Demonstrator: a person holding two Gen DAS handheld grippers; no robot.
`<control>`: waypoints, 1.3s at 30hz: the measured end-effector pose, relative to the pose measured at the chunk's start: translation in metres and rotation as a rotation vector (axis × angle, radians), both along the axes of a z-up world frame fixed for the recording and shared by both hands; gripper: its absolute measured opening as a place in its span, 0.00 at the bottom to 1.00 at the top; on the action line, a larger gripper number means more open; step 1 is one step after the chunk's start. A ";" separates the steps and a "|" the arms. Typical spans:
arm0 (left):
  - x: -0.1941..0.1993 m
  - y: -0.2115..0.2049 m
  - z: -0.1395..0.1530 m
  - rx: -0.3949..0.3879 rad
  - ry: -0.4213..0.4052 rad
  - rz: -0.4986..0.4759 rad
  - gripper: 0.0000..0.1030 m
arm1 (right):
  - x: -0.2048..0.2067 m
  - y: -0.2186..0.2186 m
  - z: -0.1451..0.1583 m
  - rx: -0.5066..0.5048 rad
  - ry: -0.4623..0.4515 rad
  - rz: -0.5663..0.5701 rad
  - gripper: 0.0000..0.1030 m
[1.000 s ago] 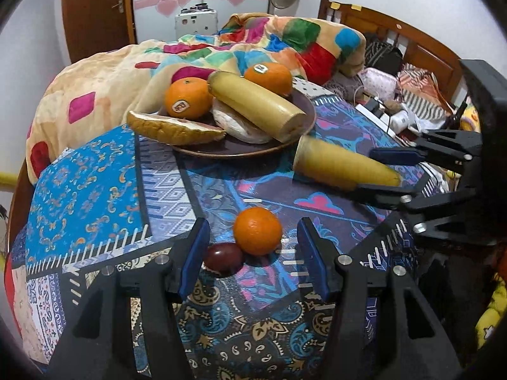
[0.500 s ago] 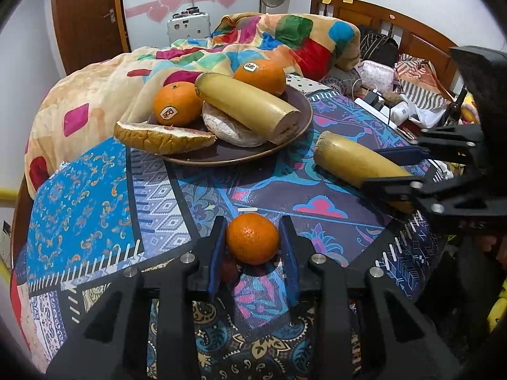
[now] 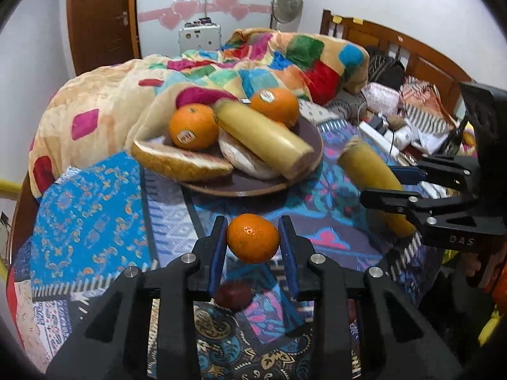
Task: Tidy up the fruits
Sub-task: 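Grasp the second gourd with the right tool while the left tool grasps the small orange, then place the gourd on the plate with the right tool while the left tool sets the orange there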
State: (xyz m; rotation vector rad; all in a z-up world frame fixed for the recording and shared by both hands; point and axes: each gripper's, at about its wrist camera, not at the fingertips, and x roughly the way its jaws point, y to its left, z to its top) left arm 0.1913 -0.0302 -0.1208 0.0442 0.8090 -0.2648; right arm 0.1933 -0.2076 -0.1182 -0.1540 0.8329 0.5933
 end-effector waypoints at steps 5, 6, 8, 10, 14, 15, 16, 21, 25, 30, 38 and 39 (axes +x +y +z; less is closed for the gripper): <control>0.007 0.010 0.019 -0.017 -0.048 0.034 0.31 | 0.005 -0.003 0.023 0.044 -0.057 -0.022 0.34; 0.008 0.011 0.021 -0.018 -0.057 0.043 0.31 | 0.007 -0.003 0.025 0.048 -0.064 -0.022 0.34; 0.013 0.015 0.025 -0.022 -0.074 0.069 0.31 | 0.010 -0.002 0.032 0.062 -0.087 -0.024 0.34; 0.018 0.018 0.027 -0.037 -0.077 0.081 0.31 | 0.012 -0.001 0.039 0.070 -0.116 -0.030 0.34; 0.030 0.021 0.029 -0.041 -0.085 0.099 0.31 | 0.019 0.002 0.045 0.087 -0.139 -0.033 0.34; 0.034 0.023 0.028 -0.040 -0.085 0.100 0.31 | 0.022 0.004 0.046 0.085 -0.148 -0.036 0.34; 0.036 0.023 0.028 -0.041 -0.084 0.101 0.31 | 0.025 0.006 0.047 0.084 -0.154 -0.037 0.34; 0.053 0.027 0.027 -0.034 -0.080 0.112 0.31 | 0.044 0.014 0.049 0.094 -0.156 -0.038 0.34; 0.067 0.028 0.023 -0.016 -0.069 0.122 0.31 | 0.064 0.026 0.044 0.087 -0.143 -0.038 0.34; 0.083 0.033 0.014 -0.017 -0.040 0.127 0.31 | 0.084 0.038 0.037 0.067 -0.123 -0.032 0.34; 0.097 0.030 0.006 0.002 -0.014 0.120 0.31 | 0.104 0.058 0.030 0.016 -0.100 0.004 0.35; 0.098 0.029 0.006 0.002 -0.012 0.115 0.31 | 0.106 0.059 0.029 0.017 -0.095 0.004 0.35</control>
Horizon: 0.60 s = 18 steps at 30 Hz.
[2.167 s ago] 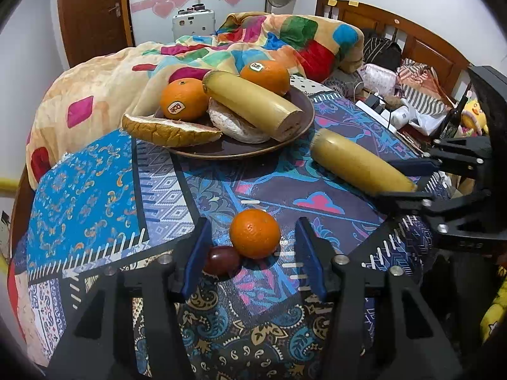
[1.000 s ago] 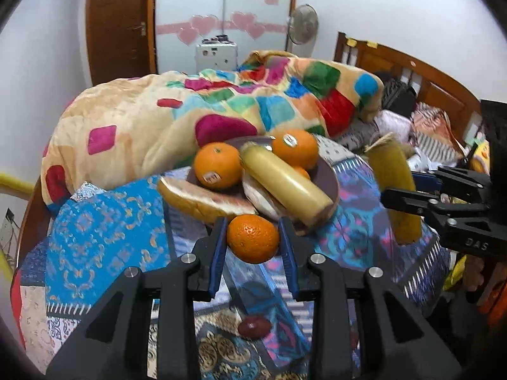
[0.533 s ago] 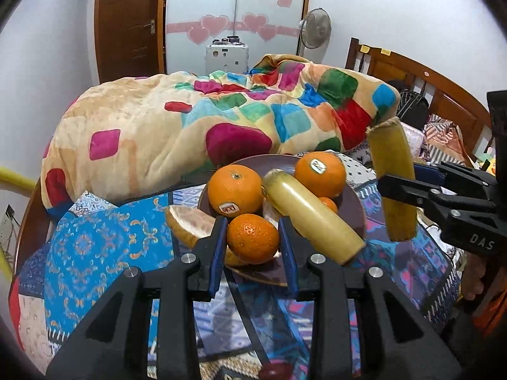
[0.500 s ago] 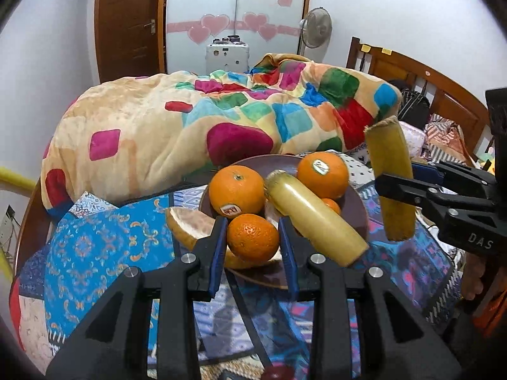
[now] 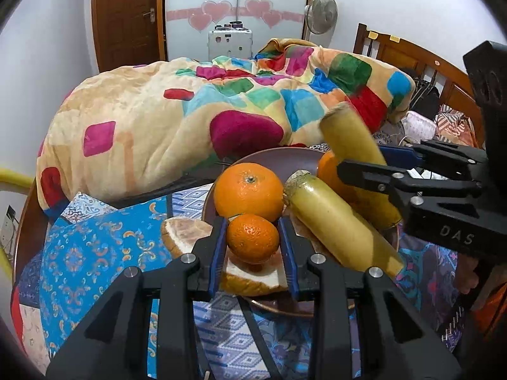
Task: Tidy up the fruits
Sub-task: 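Place the gourd on the plate with the right tool while the left tool sets the orange there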
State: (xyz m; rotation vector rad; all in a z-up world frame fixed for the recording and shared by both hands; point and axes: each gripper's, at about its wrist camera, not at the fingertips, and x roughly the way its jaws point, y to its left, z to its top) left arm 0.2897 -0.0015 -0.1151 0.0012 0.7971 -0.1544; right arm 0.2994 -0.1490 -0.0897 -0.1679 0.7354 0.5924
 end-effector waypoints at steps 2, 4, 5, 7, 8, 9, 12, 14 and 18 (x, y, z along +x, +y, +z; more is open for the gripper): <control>0.001 -0.004 -0.002 0.009 0.003 -0.007 0.31 | 0.002 0.000 -0.001 0.008 0.011 0.005 0.35; 0.001 -0.007 -0.004 0.022 0.003 -0.011 0.31 | 0.002 0.002 -0.002 0.007 0.014 0.009 0.35; 0.002 -0.008 -0.004 0.027 0.003 -0.011 0.31 | 0.002 0.004 -0.002 0.001 0.015 0.014 0.35; 0.002 -0.010 -0.006 0.028 0.005 -0.011 0.31 | 0.001 0.006 -0.002 -0.010 0.008 0.017 0.35; 0.002 -0.010 -0.006 0.025 0.008 -0.012 0.32 | 0.001 0.006 -0.002 -0.009 0.009 0.017 0.35; 0.002 -0.010 -0.006 0.025 0.011 -0.012 0.32 | 0.001 0.004 -0.001 0.000 0.016 0.019 0.35; 0.002 -0.009 -0.005 0.024 0.016 0.005 0.44 | 0.002 0.002 0.000 0.017 0.027 0.024 0.35; -0.001 -0.007 -0.003 0.010 0.001 0.011 0.49 | 0.000 0.002 0.001 0.016 0.022 0.026 0.35; -0.010 -0.006 0.005 -0.004 -0.012 0.015 0.49 | -0.008 0.002 0.010 0.005 -0.010 0.021 0.35</control>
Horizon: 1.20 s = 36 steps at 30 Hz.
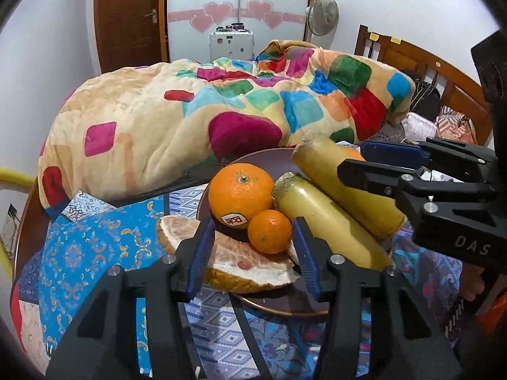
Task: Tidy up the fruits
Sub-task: 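Place the gourd on the plate with the right tool while the left tool sets the orange there, then move the right tool to the dark red date and grasp it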
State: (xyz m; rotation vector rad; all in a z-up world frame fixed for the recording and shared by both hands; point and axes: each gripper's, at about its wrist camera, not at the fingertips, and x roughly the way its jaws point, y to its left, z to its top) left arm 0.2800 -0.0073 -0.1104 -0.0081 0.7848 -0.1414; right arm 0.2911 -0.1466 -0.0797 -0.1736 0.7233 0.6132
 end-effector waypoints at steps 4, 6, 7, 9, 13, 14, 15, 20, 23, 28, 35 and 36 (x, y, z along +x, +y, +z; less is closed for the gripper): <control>-0.012 -0.001 0.010 0.007 -0.020 0.002 0.49 | -0.011 -0.006 0.011 0.019 -0.015 -0.006 0.35; -0.020 -0.001 0.015 0.006 -0.030 0.000 0.49 | -0.018 -0.010 0.016 0.030 -0.019 -0.011 0.35; -0.026 -0.001 0.019 0.005 -0.035 0.000 0.49 | -0.021 -0.011 0.018 0.032 -0.022 -0.012 0.35; -0.036 0.000 0.024 0.004 -0.043 0.001 0.49 | -0.032 -0.014 0.024 0.033 -0.038 -0.020 0.35; -0.063 0.001 0.038 0.003 -0.068 0.010 0.49 | -0.053 -0.020 0.033 0.035 -0.066 -0.028 0.36; -0.071 0.002 0.041 -0.003 -0.072 0.014 0.49 | -0.060 -0.022 0.035 0.038 -0.072 -0.029 0.35; -0.078 0.003 0.043 -0.007 -0.074 0.017 0.49 | -0.067 -0.024 0.038 0.046 -0.077 -0.032 0.36; -0.116 0.005 0.051 -0.019 -0.077 0.031 0.49 | -0.099 -0.031 0.042 0.070 -0.086 -0.041 0.36; -0.136 0.006 0.049 -0.023 -0.075 0.038 0.49 | -0.116 -0.035 0.039 0.070 -0.091 -0.045 0.39; -0.163 0.009 0.037 -0.034 -0.056 0.040 0.49 | -0.143 -0.037 0.026 0.050 -0.107 -0.053 0.42; -0.187 0.016 0.016 -0.047 -0.026 0.052 0.49 | -0.165 -0.034 -0.009 0.043 -0.055 -0.043 0.46; -0.189 0.016 0.013 -0.043 -0.023 0.053 0.49 | -0.166 -0.032 -0.016 0.036 -0.044 -0.042 0.46</control>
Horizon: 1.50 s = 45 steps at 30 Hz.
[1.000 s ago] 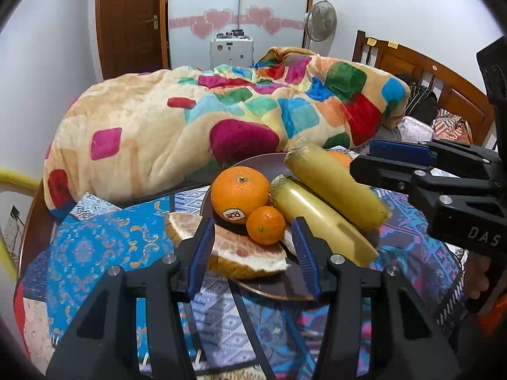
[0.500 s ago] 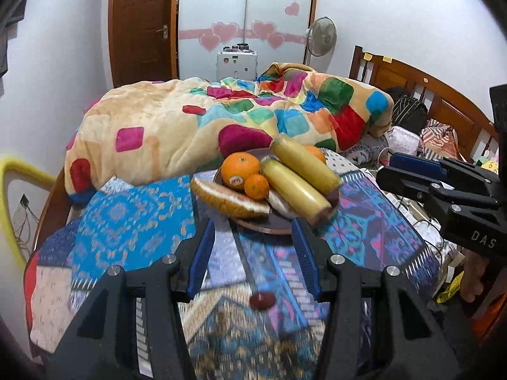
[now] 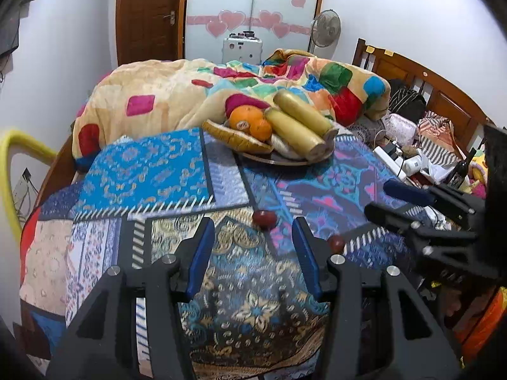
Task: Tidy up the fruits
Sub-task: 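Move the right tool to the dark red date and grasp it, then carry the date to the plate with the right tool and release it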
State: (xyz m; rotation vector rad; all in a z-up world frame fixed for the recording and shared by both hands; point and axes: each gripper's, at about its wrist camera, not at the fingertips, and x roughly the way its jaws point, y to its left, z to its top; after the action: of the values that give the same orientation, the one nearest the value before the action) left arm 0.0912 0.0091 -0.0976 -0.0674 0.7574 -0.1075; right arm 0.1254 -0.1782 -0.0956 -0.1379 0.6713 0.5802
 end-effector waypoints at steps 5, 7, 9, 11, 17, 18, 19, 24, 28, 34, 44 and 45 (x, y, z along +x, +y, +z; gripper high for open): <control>-0.008 0.001 -0.014 0.033 0.005 -0.002 0.49 | -0.002 0.009 -0.026 -0.012 0.053 0.021 0.46; -0.009 0.001 -0.019 0.032 0.005 -0.005 0.49 | -0.003 0.011 -0.033 -0.007 0.070 0.028 0.46; -0.009 0.001 -0.023 0.030 0.005 -0.005 0.49 | -0.003 0.014 -0.040 -0.009 0.087 0.041 0.46; -0.009 0.001 -0.027 0.028 0.003 -0.008 0.49 | -0.004 0.017 -0.045 -0.013 0.100 0.051 0.45; 0.000 0.005 -0.036 -0.001 0.017 0.012 0.57 | -0.008 0.022 -0.049 -0.034 0.053 0.046 0.26; 0.001 0.007 -0.036 -0.010 0.009 0.017 0.57 | -0.008 0.022 -0.049 -0.027 0.049 0.052 0.21; 0.002 0.007 -0.036 -0.010 0.005 0.020 0.57 | -0.009 0.022 -0.050 -0.022 0.048 0.058 0.19; 0.013 0.003 -0.040 0.023 0.011 0.022 0.60 | -0.007 0.020 -0.049 -0.002 0.051 0.081 0.16; 0.024 -0.002 -0.043 0.034 0.031 0.002 0.61 | -0.004 0.012 -0.041 0.006 0.028 0.062 0.16; 0.043 -0.014 -0.049 0.054 0.067 -0.032 0.61 | 0.012 -0.007 -0.031 0.019 0.014 0.018 0.16; 0.065 -0.025 -0.056 0.074 0.096 -0.075 0.35 | 0.034 -0.030 -0.030 -0.014 0.011 -0.026 0.16; 0.066 -0.025 -0.056 0.073 0.097 -0.081 0.31 | 0.036 -0.032 -0.030 -0.018 0.009 -0.029 0.16</control>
State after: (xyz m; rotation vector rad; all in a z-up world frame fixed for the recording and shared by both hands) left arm 0.1571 -0.0162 -0.1535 0.0274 0.8604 -0.1543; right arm 0.1611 -0.2099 -0.1259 -0.1424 0.6862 0.5474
